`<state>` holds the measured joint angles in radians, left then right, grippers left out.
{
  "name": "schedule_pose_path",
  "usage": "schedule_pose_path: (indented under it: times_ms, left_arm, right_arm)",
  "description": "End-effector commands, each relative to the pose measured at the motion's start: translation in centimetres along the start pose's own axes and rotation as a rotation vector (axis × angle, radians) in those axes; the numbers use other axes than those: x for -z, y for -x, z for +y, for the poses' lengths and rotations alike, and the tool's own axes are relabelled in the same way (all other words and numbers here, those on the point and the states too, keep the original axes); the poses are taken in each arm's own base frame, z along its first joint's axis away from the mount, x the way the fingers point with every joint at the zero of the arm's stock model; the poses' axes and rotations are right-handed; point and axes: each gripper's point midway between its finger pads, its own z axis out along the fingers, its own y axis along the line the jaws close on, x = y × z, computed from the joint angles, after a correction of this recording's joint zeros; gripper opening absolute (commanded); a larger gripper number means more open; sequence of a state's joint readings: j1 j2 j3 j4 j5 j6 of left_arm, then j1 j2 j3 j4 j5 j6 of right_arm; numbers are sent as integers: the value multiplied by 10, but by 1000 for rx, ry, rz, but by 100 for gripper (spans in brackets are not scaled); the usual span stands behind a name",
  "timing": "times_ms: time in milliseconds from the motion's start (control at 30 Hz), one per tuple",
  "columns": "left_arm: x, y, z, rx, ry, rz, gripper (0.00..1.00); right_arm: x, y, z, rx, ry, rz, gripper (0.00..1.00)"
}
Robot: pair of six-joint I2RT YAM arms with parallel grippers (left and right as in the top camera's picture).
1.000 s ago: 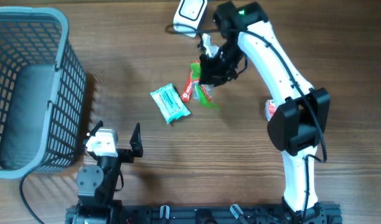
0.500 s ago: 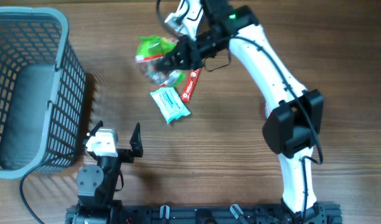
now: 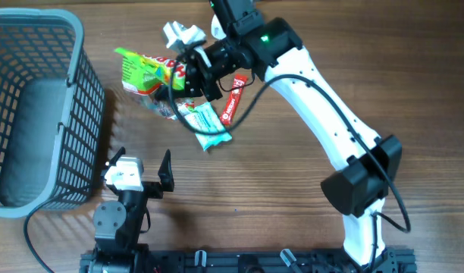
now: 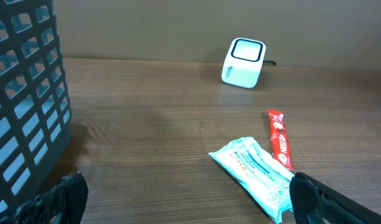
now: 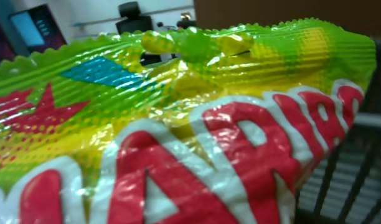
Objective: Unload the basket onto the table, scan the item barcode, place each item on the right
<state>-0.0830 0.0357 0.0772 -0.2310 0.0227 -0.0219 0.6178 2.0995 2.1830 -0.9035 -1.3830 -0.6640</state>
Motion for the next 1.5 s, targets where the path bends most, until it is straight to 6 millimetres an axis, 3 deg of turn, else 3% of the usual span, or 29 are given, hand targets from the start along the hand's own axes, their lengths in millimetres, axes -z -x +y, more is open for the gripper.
schedule_pose_path:
  times_ms: [0, 200, 233, 300, 333, 367, 400, 500, 533, 567, 633, 667, 733, 800, 867, 933, 1033, 1133, 1200, 1300, 1333, 1467]
  left_arm:
    - [0, -1, 2, 13, 11, -1, 100]
    - [0, -1, 2, 13, 11, -1, 100]
    - [0, -1, 2, 13, 11, -1, 100]
    - [0, -1, 2, 13, 11, -1, 100]
    - [0, -1, 2, 13, 11, -1, 100]
    - [0, -1, 2, 13, 11, -1, 100]
    - [0, -1, 2, 13, 11, -1, 100]
    - [0, -1, 2, 13, 12, -2, 100]
    - [0, -1, 2, 13, 11, -1, 100]
    - [0, -1, 2, 13, 12, -2, 100]
    - [0, -1, 2, 13, 11, -1, 100]
    - [0, -1, 2, 13, 11, -1, 100]
    - [0, -1, 2, 13, 11, -1, 100]
    - [0, -1, 2, 13, 11, -1, 100]
    - [0, -1, 2, 13, 11, -1, 100]
    - [0, -1, 2, 13, 11, -1, 100]
    - [0, -1, 2, 13, 11, -1, 100]
    - [0, -1, 3, 10, 14, -2, 100]
    - [1, 11, 19, -108, 112, -48, 100]
    - [1, 14, 20, -147, 123, -59, 100]
    - [2, 26, 19, -145, 122, -105, 100]
    - [31, 117, -17, -218, -30, -501, 100]
  right_arm:
    - [0, 20, 17, 187, 48, -46, 7]
    - [1, 1, -5, 104, -80, 68, 5]
    - [2, -4, -11, 79, -118, 99, 11]
    - [5, -14, -24, 1, -198, 151, 89]
    - [6, -16, -27, -9, -216, 161, 88]
    - [7, -16, -30, -17, -230, 166, 67]
    - [8, -17, -35, -31, -258, 175, 9]
    - [18, -30, -55, -177, -403, 230, 5]
    - [29, -43, -69, -259, -521, 277, 16]
    - [43, -56, -83, -315, -648, 331, 40]
    - [70, -79, -100, -353, -841, 441, 77]
    - [86, -91, -109, -367, -935, 503, 88]
    - [115, -125, -124, -515, -1117, 557, 100]
    - [122, -149, -123, -708, -1161, 528, 100]
    - [120, -177, -103, -998, -1162, 506, 100]
    - [116, -186, -87, -1000, -1097, 587, 100]
    - [121, -197, -71, -855, -1002, 771, 100]
    - [128, -202, -67, -864, -1025, 811, 100]
    - [128, -202, -64, -876, -1022, 817, 100]
    - [124, -203, -59, -897, -990, 816, 100]
    - [117, -200, -58, -888, -947, 794, 100]
    - [97, -192, -59, -735, -795, 786, 100]
